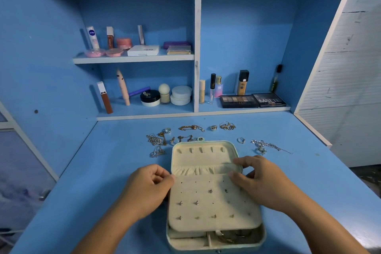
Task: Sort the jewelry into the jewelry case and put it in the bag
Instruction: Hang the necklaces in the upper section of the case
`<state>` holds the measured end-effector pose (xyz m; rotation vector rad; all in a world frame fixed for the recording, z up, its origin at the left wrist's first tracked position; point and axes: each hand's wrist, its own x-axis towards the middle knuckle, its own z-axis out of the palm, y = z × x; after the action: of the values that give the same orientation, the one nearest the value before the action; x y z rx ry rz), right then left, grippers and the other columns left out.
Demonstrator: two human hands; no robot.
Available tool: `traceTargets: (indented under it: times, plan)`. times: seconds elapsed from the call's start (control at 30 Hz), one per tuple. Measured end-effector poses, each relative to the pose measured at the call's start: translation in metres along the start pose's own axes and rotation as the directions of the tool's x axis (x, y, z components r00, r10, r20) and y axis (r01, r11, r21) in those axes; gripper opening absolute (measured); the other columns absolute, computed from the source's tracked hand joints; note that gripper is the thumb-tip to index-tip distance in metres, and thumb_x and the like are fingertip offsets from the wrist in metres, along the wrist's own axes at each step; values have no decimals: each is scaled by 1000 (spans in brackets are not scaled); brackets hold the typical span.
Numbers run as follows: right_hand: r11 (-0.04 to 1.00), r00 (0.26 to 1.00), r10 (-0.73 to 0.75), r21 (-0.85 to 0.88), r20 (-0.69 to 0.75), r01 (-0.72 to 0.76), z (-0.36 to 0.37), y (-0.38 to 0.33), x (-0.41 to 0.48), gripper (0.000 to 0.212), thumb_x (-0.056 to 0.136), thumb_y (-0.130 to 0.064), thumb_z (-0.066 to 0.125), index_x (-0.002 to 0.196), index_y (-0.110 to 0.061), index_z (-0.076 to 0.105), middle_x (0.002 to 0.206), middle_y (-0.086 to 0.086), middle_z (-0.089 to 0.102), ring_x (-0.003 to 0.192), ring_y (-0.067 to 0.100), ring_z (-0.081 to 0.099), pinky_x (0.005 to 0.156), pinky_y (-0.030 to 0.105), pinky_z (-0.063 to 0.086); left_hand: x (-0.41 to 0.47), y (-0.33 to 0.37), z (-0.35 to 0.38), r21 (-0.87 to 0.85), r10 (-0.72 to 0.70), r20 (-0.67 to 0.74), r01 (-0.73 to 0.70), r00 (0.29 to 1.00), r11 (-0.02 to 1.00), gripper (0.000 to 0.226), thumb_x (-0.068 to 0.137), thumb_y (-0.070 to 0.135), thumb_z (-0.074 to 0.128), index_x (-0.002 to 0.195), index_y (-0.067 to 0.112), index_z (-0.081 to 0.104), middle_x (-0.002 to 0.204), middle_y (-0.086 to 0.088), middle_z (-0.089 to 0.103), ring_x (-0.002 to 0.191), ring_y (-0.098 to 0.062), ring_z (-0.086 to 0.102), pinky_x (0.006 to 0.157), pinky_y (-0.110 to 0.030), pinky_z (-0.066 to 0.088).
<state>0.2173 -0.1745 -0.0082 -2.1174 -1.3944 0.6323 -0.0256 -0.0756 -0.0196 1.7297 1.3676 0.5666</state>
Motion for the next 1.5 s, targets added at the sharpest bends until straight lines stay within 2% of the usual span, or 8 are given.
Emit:
traceTargets:
  times: [0.17, 0.33, 0.47, 0.6, 0.73, 0.97, 1.2, 1.5]
  plan:
    - [999, 993, 2, -46, 115, 4, -18, -4, 11, 23, 82, -50, 61, 97, -32, 63, 100, -14, 61, 79, 9, 62, 78, 30, 53, 12, 10, -2, 81, 47, -41, -43, 998, 996, 19, 84, 43, 68, 96, 32, 58, 79, 4, 73, 73, -10, 67, 65, -28, 54]
    - [995, 995, -23, -97, 100, 33, -13, 0, 10, 27, 81, -53, 62, 101, -34, 60, 101, -17, 56, 85, 1, 56, 69, 16, 44, 14, 13, 0, 124, 50, 1, -50, 999, 991, 18, 85, 31, 70, 97, 28, 58, 75, -1, 71, 71, -12, 68, 62, -24, 51]
    - [995, 994, -50, -79, 93, 57, -7, 1, 5, 26, 82, -52, 62, 101, -34, 59, 102, -16, 56, 68, -1, 52, 59, 14, 38, 12, 6, -1, 118, 38, -21, -35, 999, 992, 14, 84, 28, 69, 92, 29, 57, 74, 0, 70, 71, -16, 68, 66, -32, 55]
    - [995, 990, -48, -75, 134, 58, -15, -10, 9, 24, 80, -49, 64, 97, -32, 62, 100, -11, 59, 80, 6, 58, 73, 23, 49, 11, 2, -3, 117, 54, -26, -50, 998, 992, 14, 84, 28, 69, 93, 28, 58, 76, 0, 70, 72, -15, 67, 62, -26, 50]
    - [967, 988, -157, -202, 10, 156, -26, -31, 41, 23, 85, -46, 62, 99, -28, 62, 101, -4, 54, 90, 14, 57, 75, 28, 47, 18, 1, -5, 108, 112, -71, -104, 991, 989, 18, 83, 34, 71, 96, 28, 61, 79, 6, 69, 75, -11, 64, 64, -23, 47]
    - [778, 910, -401, -487, 101, 397, -3, -57, 136, 29, 93, -28, 56, 122, -24, 60, 123, 3, 55, 114, 23, 44, 95, 35, 40, 28, -12, -2, 49, 181, -101, -177, 978, 983, 18, 83, 33, 72, 100, 30, 65, 80, 5, 69, 65, -12, 61, 69, -29, 55]
    - [585, 888, -390, -679, 244, 443, 13, -64, 176, 32, 97, -43, 46, 128, -41, 54, 132, -4, 52, 117, 24, 37, 93, 37, 33, 27, -20, 3, 55, 246, -145, -240, 958, 969, 17, 84, 34, 69, 100, 34, 64, 75, 12, 66, 58, -1, 56, 60, -16, 49]
    - [503, 865, -437, -731, 245, 462, 22, -68, 184, 26, 97, -37, 46, 115, -26, 60, 120, 0, 58, 113, 23, 41, 91, 35, 34, 27, -23, 5, 73, 295, -166, -286, 941, 955, 19, 85, 34, 68, 104, 32, 65, 75, 9, 64, 61, -4, 59, 58, -13, 47]
